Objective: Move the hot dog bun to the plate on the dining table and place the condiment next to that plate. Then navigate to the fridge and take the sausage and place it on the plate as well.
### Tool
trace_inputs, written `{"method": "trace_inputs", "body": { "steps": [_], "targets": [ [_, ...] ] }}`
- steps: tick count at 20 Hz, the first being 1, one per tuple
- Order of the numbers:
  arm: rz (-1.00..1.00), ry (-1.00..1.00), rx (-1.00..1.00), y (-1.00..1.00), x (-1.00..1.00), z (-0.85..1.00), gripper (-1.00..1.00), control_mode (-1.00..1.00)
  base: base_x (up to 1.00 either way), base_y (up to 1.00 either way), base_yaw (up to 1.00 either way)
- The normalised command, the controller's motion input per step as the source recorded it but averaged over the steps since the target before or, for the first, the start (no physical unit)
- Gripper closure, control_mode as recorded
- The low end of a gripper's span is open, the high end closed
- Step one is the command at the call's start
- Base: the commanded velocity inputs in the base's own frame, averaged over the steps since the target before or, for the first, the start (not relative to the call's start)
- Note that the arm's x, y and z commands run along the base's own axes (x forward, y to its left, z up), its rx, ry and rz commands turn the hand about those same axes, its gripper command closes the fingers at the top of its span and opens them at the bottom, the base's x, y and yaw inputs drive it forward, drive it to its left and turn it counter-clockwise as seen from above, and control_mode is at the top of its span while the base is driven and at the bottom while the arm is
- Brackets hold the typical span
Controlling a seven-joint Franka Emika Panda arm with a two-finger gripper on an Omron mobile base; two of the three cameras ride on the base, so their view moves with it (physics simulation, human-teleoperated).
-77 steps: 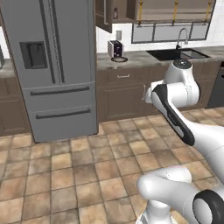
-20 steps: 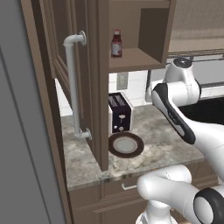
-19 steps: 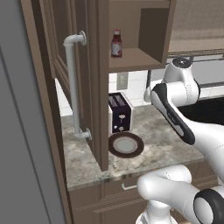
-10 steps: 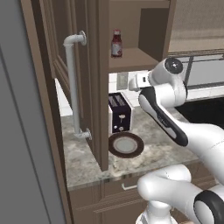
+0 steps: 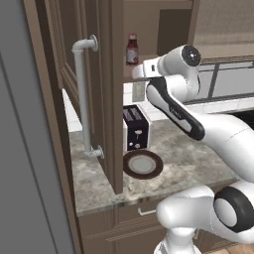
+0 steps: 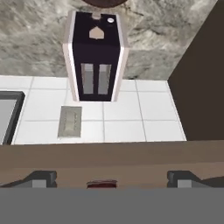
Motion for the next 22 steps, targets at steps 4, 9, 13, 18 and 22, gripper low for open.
{"method": "trace_inputs", "body": {
  "steps": [4,9,13,18,22],
  "targets": [
    [0.14,0.08,-0.16,0.25,0.4,0.49,-1.0,-1.0,0.0,0.0,0.0],
    [0.03,0.13,-0.21,0.2,0.34,0.13,-1.0,-1.0,0.0,0.0,0.0],
    [0.0,0.0,-0.13,0.0,0.29,0.06,-1.0,-1.0,0.0,0.0,0.0],
    [0.0,-0.1,-0.01,0.03,0.19,0.07,-1.0,-1.0,0.0,0.0,0.0],
    [-0.04,-0.1,0.04,0.0,0.25,0.0,-1.0,-1.0,0.0,0.0,0.0]
  ]
}}
